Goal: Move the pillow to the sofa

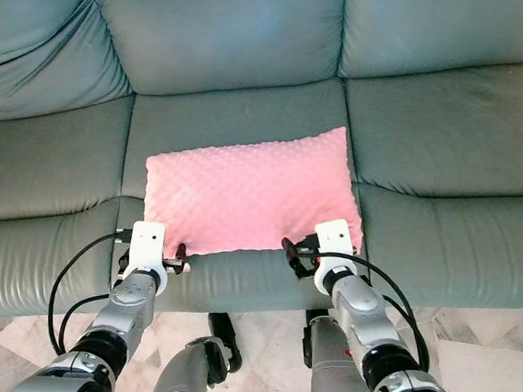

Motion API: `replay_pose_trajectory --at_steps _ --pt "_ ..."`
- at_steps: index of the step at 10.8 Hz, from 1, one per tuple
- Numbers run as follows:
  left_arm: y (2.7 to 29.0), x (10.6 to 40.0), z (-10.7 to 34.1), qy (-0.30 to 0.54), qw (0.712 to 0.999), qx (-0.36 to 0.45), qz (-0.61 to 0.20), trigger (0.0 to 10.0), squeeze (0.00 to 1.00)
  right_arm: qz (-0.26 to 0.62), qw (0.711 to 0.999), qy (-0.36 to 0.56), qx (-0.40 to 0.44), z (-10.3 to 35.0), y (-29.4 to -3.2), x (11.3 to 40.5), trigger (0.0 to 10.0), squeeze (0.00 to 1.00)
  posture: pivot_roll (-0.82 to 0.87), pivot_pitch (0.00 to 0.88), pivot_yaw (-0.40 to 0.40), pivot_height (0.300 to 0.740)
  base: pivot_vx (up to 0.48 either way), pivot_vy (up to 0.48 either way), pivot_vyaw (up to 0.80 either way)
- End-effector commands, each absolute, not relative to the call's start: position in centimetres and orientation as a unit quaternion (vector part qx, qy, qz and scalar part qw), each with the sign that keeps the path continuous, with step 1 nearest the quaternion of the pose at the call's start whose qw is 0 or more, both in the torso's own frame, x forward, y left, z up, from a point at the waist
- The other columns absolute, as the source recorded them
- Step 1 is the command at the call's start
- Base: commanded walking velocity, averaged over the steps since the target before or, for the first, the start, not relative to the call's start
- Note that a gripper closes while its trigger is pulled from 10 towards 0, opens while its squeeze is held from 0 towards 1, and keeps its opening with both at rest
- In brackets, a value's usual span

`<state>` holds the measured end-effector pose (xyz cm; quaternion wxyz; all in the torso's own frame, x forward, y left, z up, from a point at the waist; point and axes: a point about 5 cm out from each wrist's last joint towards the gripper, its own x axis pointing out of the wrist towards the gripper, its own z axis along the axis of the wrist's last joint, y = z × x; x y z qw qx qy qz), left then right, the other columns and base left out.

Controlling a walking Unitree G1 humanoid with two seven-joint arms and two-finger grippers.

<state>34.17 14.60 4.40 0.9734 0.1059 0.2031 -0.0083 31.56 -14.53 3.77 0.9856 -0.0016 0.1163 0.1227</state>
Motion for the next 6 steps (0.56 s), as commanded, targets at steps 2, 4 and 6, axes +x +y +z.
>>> replay_pose_trajectory --at_steps 2,4,6 --pt "15.9 33.3 3.3 0.218 0.969 0.113 -0.004 10.0 0.00 0.112 0.983 0.139 -0.040 2.0 -15.5 29.6 10.0 0.00 -0.20 0.445 0.117 0.740 0.000 0.000 0.00" --pt "17.9 32.8 3.2 0.216 0.970 0.113 0.002 10.0 0.00 0.090 0.989 0.110 -0.041 3.1 -17.0 29.1 10.0 0.00 -0.22 0.403 0.113 0.740 0.000 0.000 0.00" --pt "20.3 31.0 1.9 0.235 0.968 0.082 -0.035 10.0 0.00 0.084 0.992 0.093 -0.018 4.4 -17.2 27.9 10.0 0.00 -0.21 0.319 0.118 0.740 0.000 0.000 0.00"
